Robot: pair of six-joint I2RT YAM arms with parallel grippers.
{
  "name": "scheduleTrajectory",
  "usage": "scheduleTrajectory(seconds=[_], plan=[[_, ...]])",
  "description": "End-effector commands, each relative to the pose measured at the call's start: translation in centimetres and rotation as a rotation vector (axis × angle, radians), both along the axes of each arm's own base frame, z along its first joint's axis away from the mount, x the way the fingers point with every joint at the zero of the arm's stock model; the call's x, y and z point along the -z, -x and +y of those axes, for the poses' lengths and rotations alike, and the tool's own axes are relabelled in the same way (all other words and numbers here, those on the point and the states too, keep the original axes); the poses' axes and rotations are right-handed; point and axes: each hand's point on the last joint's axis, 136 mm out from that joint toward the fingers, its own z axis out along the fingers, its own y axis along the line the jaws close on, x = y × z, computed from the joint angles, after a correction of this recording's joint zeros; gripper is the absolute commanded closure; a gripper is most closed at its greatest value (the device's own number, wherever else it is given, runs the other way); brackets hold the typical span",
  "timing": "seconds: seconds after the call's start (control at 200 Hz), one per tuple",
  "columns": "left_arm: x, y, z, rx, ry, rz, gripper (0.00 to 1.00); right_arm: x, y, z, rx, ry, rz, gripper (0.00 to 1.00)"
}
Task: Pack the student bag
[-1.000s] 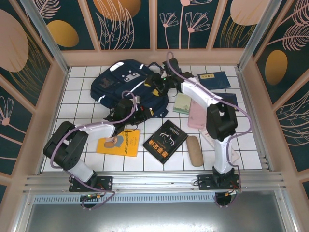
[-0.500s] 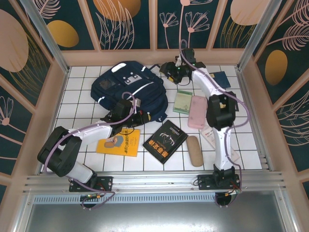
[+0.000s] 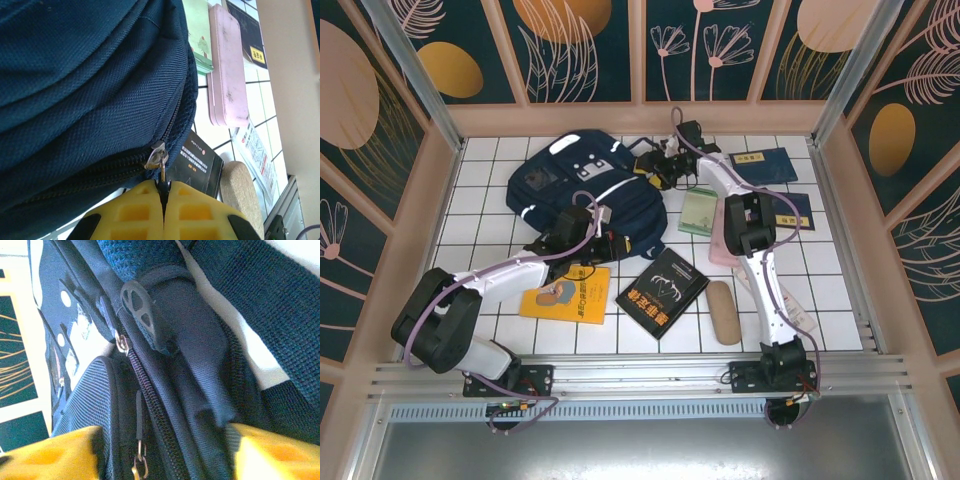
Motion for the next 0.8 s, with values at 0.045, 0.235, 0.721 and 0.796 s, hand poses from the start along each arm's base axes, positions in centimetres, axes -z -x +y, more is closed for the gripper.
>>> scheduleTrajectory(seconds=[0.045,0.235,0.721,0.796], plan=[[-2.8,0.1,-1.4,0.074,0.046,-0.078,1.00,1.3,2.4,3.1,-0.072,-0.040,0.037,0.79],[-2.5,0.1,-1.0,0.069,0.026,-0.084,1.00,-1.6,1.2,1.7,-0.023,-0.046,-0.018,1.00],[-6.5,-4.1,3.4,-0.057,0.004,-0.176,1.00,-13.3,-1.5,-7.3,0.258,-0.029,-0.192,1.00],[-6.9,-4.6,4.1,-0.075,-0.011,-0.188,1.00,-13.1,-0.2,-8.0,0.282,-0.015,-0.185,1.00]])
